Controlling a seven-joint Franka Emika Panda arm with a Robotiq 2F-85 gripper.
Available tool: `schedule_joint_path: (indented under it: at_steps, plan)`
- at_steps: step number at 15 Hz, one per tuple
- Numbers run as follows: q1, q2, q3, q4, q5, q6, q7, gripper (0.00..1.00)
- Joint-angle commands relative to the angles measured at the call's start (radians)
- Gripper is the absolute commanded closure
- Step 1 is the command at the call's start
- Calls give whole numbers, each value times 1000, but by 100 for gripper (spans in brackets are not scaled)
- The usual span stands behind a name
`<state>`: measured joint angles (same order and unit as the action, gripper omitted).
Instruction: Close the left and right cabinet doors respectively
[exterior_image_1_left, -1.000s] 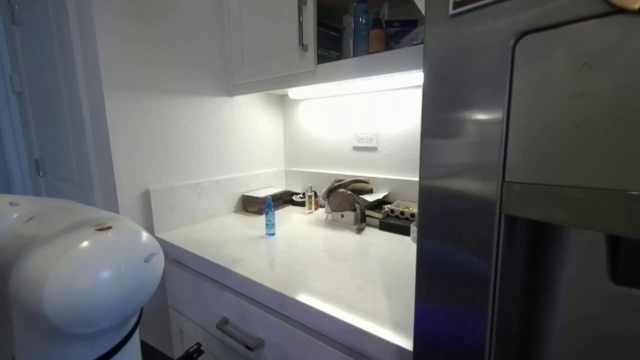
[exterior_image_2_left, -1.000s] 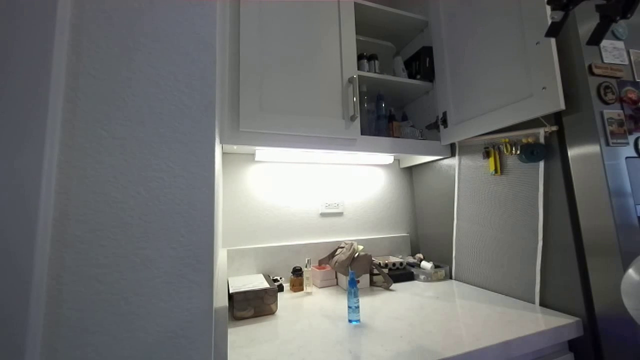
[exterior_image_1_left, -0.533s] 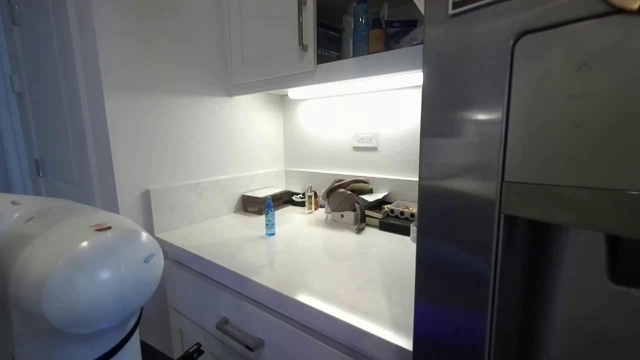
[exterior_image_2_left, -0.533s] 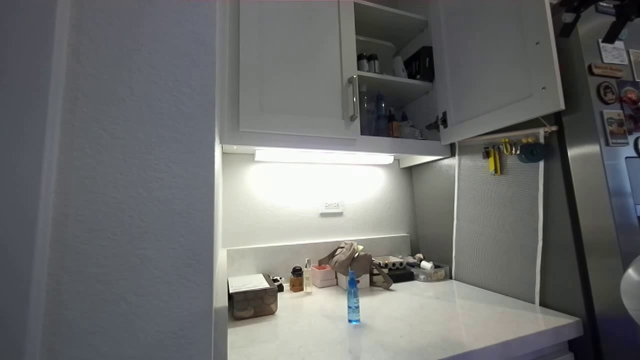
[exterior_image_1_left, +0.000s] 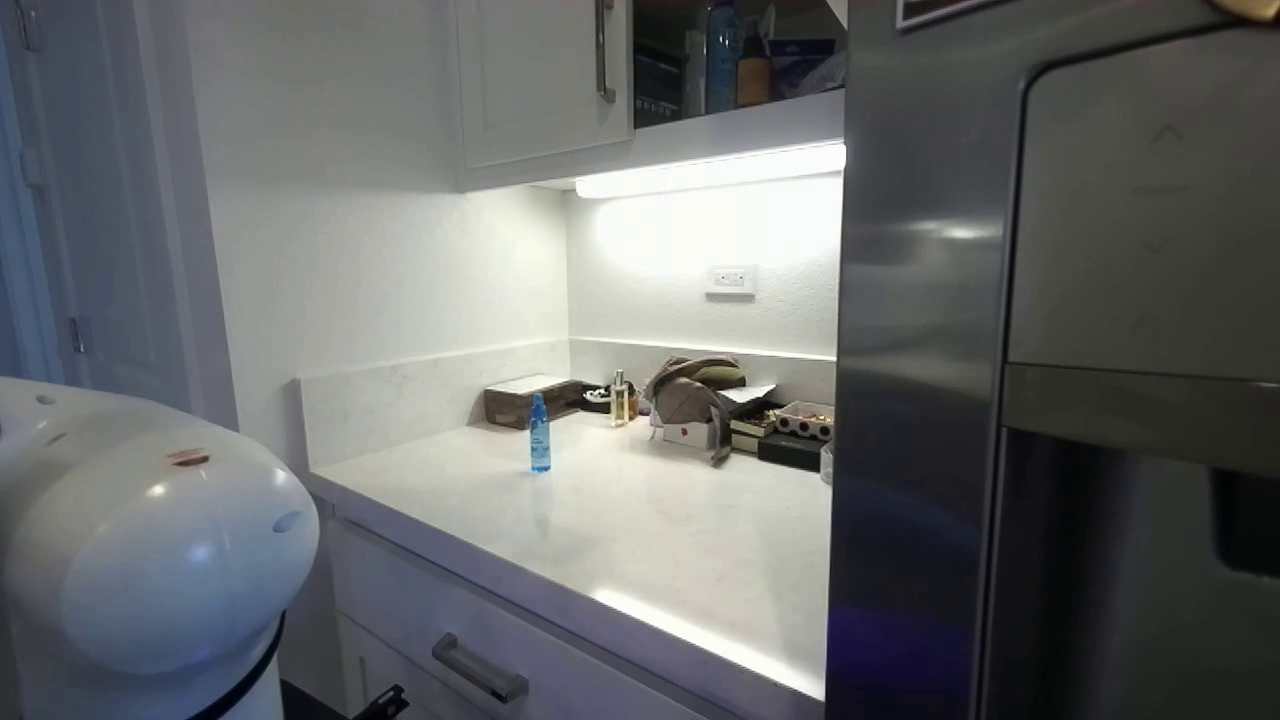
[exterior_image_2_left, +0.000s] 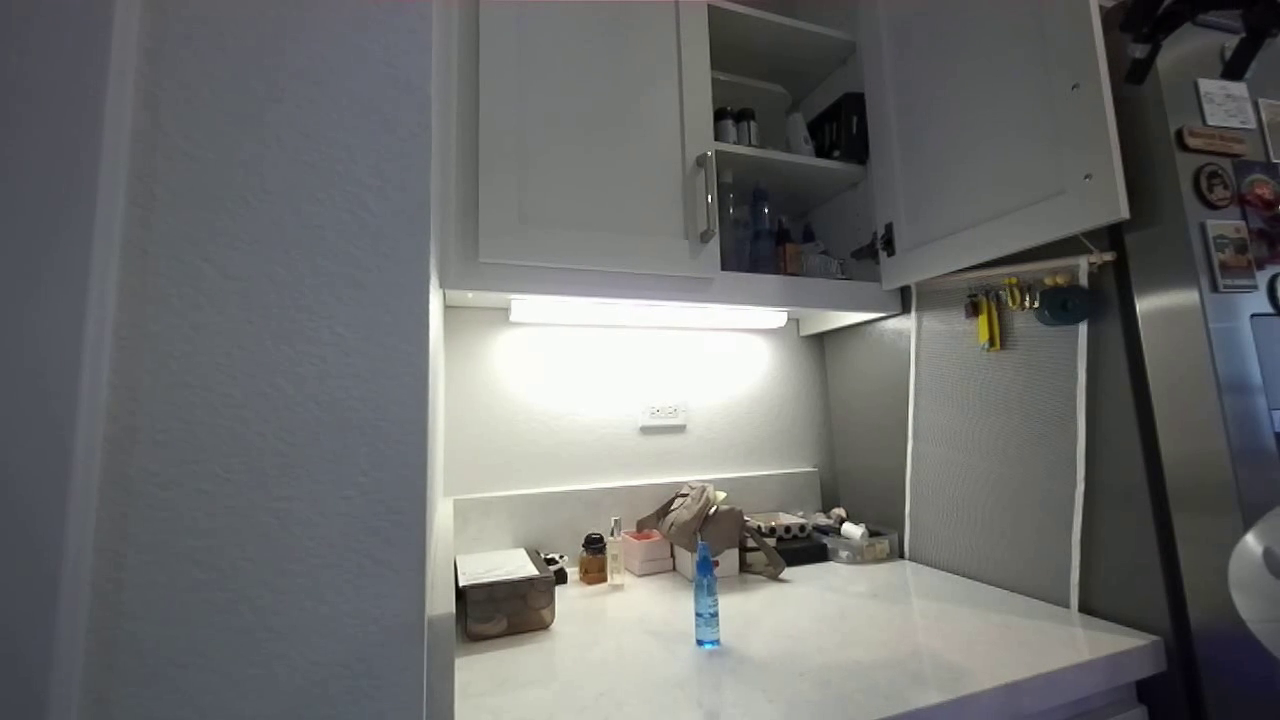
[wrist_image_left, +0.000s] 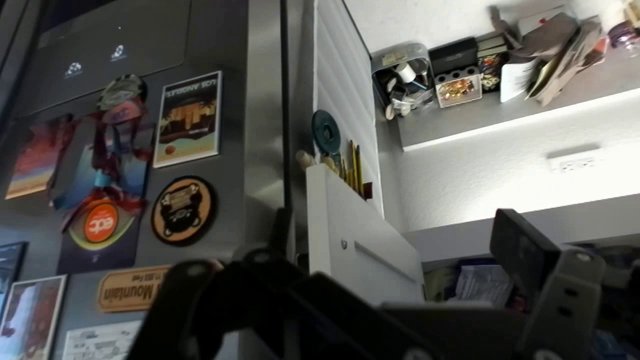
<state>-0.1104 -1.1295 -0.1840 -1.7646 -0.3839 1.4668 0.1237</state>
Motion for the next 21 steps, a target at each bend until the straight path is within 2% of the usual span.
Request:
schedule_joint_path:
  at_steps: [1,6,14,17,21]
  plan:
    - [-56,61,-6,31,-45,42,-7,0]
    - [-74,100,-22,29,-126,93,-43,0]
    - [-58,180,-68,50,-206,195,-135,0]
    - [-46,218,-80,62,-203,242,-172,0]
    - [-6,256,-81,89,-118,221,-232,0]
